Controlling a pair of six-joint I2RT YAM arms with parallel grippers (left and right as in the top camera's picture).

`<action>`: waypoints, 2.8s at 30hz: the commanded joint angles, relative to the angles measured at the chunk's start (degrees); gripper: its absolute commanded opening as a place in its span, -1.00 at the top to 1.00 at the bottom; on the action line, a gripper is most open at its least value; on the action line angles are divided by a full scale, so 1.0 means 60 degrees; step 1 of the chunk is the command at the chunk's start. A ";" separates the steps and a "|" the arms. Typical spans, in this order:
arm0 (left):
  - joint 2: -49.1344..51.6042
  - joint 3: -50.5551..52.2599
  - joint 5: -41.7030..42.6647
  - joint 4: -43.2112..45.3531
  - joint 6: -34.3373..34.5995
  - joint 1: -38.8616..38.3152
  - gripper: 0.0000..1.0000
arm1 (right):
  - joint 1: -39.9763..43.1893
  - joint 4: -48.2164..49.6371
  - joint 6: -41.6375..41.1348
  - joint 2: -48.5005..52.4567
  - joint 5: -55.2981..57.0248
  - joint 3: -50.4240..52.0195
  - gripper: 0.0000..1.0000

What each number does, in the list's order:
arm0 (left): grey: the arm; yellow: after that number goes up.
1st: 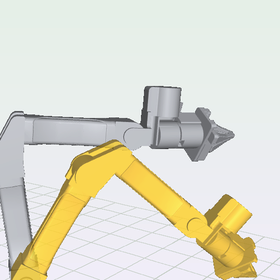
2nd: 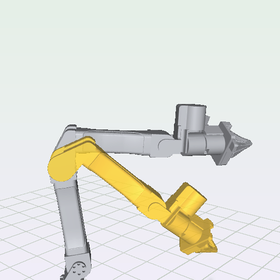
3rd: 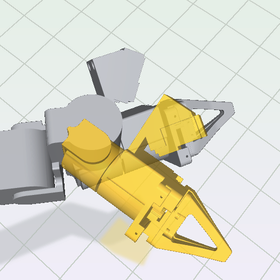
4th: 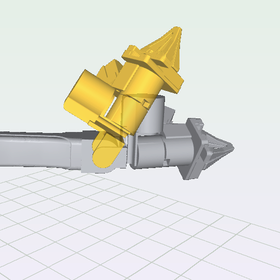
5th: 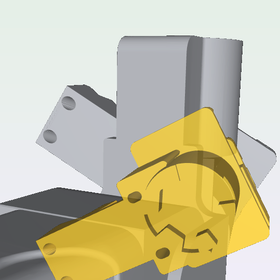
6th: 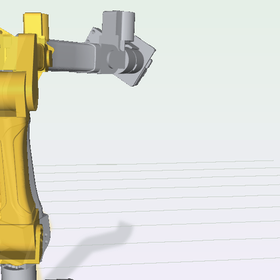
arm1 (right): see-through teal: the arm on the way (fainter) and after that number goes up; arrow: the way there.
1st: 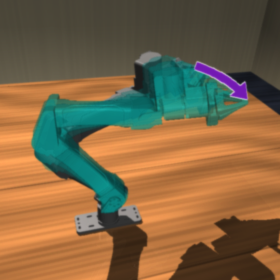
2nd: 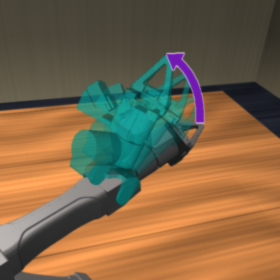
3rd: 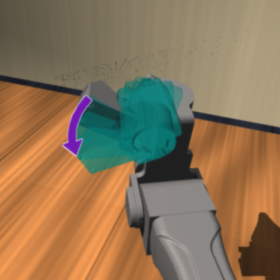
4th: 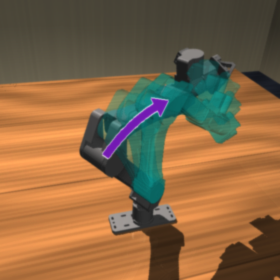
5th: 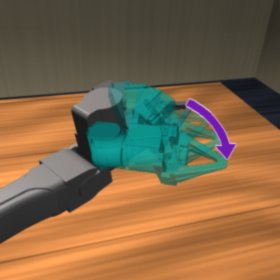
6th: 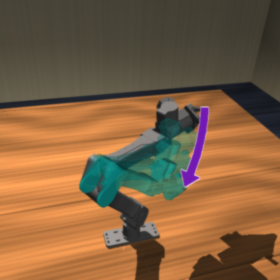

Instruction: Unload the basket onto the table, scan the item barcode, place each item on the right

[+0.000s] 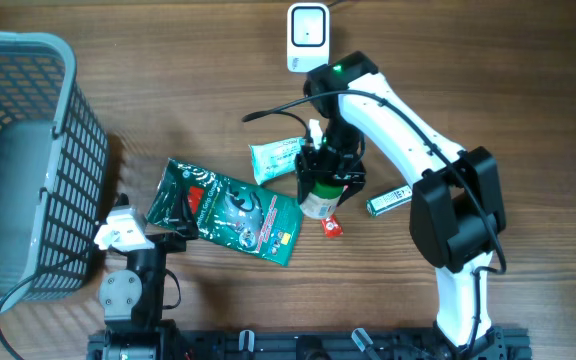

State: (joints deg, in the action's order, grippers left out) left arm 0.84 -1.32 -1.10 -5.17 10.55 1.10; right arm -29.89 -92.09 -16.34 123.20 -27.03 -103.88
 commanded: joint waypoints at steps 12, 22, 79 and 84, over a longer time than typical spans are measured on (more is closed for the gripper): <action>-0.0076 0.0076 0.0109 0.0000 -0.0189 -0.0033 -1.00 | -0.0171 0.0583 -0.0576 -0.0696 0.0685 -0.0219 -0.26; -0.0076 0.0076 0.0109 0.0000 -0.0189 -0.0033 -1.00 | -0.0153 0.5985 -0.2273 -0.1384 0.5169 -0.0688 -0.25; -0.0076 0.0076 0.0109 0.0000 -0.0189 -0.0033 -1.00 | 0.9133 0.8750 -0.0521 -0.1657 0.6058 0.1311 -0.36; -0.0076 0.0076 0.0109 0.0000 -0.0189 -0.0033 -1.00 | 1.0579 0.8408 -0.0517 -0.0889 0.5661 0.1315 -0.36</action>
State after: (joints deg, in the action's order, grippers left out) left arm 0.80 -1.32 -0.93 -5.17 10.55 1.10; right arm 30.46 -40.75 -18.83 114.10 10.55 -95.81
